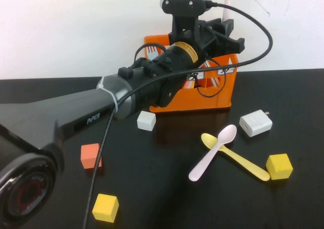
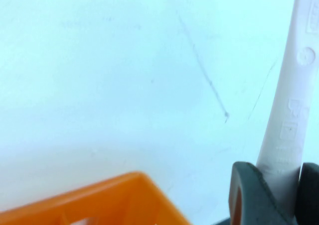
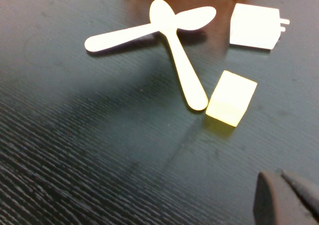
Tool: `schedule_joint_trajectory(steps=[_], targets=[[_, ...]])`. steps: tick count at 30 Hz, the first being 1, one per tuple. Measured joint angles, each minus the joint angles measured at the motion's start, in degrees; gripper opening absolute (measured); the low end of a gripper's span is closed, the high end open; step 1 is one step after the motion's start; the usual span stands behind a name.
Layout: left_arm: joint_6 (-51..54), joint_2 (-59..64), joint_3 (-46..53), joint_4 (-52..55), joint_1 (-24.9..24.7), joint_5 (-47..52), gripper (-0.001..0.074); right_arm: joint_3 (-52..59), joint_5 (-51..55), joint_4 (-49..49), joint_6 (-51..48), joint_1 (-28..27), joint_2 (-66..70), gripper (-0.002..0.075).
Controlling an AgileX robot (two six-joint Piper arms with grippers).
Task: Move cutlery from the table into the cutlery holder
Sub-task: Place the knife on the box
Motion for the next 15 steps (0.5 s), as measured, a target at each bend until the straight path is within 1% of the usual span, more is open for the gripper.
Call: schedule_joint_trajectory(steps=[6,15], targets=[[-1.0,3.5,-0.1,-0.1,0.0,-9.3,0.0158,0.0,0.0,0.0,0.0,0.0,0.0,-0.0002],[-1.7,7.2,-0.2,-1.2,0.0,-10.5,0.0158,0.0,0.0,0.0,0.0,0.0,0.0,-0.0002]])
